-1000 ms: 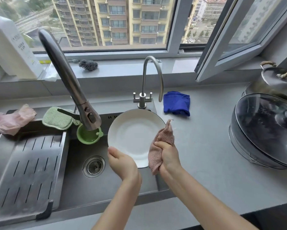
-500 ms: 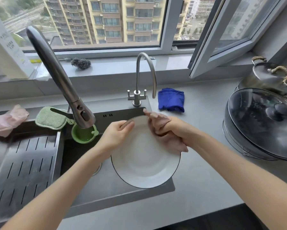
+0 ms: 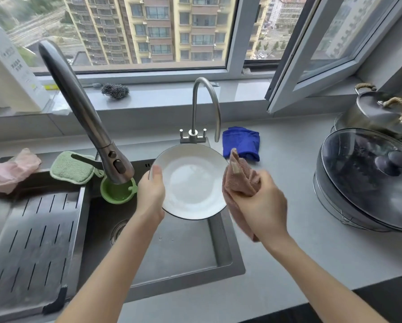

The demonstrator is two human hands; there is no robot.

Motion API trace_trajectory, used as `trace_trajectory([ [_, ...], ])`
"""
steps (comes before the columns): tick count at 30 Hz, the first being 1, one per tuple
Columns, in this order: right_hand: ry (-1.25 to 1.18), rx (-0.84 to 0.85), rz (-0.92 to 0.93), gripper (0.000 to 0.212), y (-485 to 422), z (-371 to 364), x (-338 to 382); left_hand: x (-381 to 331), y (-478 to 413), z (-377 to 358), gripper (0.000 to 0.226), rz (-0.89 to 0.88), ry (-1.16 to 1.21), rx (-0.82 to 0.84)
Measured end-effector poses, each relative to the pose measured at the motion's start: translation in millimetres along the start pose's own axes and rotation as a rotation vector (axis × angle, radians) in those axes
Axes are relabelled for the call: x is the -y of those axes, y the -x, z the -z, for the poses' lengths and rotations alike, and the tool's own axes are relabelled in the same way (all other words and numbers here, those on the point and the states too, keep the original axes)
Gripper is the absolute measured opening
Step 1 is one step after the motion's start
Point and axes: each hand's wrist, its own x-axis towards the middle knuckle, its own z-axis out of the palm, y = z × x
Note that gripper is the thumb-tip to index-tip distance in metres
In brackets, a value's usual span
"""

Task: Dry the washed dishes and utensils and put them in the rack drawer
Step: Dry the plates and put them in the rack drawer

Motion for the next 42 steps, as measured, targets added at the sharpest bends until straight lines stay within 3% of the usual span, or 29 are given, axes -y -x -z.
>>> trace_trajectory([
  [2, 0.203, 0.088, 0.182, 0.059, -6.2, 15.8, 16.7, -4.6, 3.4, 1.1, 0.038, -0.007, -0.054, 0.072],
  [5, 0.467, 0.401, 0.409, 0.095, -15.7, 17.6, 23.6, -13.7, 17.4, -4.0, 0.044, -0.033, -0.19, 0.113],
  [7, 0.565, 0.332, 0.583, 0.084, -22.9, 22.0, 19.8, -14.6, 24.7, -5.9, 0.049, -0.033, -0.233, 0.133],
  [9, 0.482, 0.154, 0.695, 0.062, -30.9, 22.1, 7.5, -8.7, 22.7, -3.8, 0.057, -0.016, -0.181, 0.178],
  [10, 0.401, 0.134, 0.692, 0.064, -34.5, 19.3, 0.4, -6.2, 22.7, -2.5, 0.055, -0.018, -0.17, 0.182],
  [12, 0.269, 0.304, 0.614, 0.083, -33.3, 1.8, -12.8, -0.9, 21.9, -3.2, 0.051, -0.033, -0.174, 0.187],
  [14, 0.222, 0.509, 0.552, 0.088, -15.3, -26.5, -17.4, 2.2, 26.8, -12.4, 0.049, -0.052, -0.16, 0.206],
  [18, 0.124, 0.679, 0.586, 0.072, 21.9, -50.2, -2.4, 1.1, 30.1, -23.5, 0.039, -0.049, -0.065, 0.225],
  [21, 0.237, 0.83, 0.776, 0.058, 30.1, -21.0, -26.3, 2.0, 23.9, -6.7, 0.048, -0.087, -0.231, 0.186],
  [24, 0.485, 0.662, 0.874, 0.065, 9.7, 0.6, -61.5, 5.6, 21.2, 5.0, 0.047, -0.178, -0.364, 0.197],
  [27, 0.583, 0.513, 0.805, 0.059, -30.5, -14.0, -60.7, 11.8, 29.4, -2.1, 0.04, -0.192, -0.441, 0.248],
  [32, 0.331, 0.454, 0.818, 0.047, -43.5, -46.8, -8.3, 8.1, 36.3, -10.3, 0.045, -0.107, -0.338, 0.305],
  [34, 0.203, 0.518, 0.604, 0.034, -53.0, -35.3, 6.3, 0.1, 35.0, -8.4, 0.041, -0.193, -0.423, 0.3],
  [37, -0.115, 0.77, 0.212, 0.013, -73.2, -9.6, 12.0, -9.2, 33.1, -4.5, 0.042, -0.315, -0.48, 0.272],
  [40, -0.448, 0.908, -0.027, 0.015, -75.6, 10.9, 5.0, -9.3, 28.5, -0.3, 0.041, -0.351, -0.412, 0.232],
  [42, -0.646, 0.89, -0.104, 0.015, -69.5, 11.4, -7.3, -6.4, 26.7, -0.2, 0.041, -0.352, -0.339, 0.227],
])
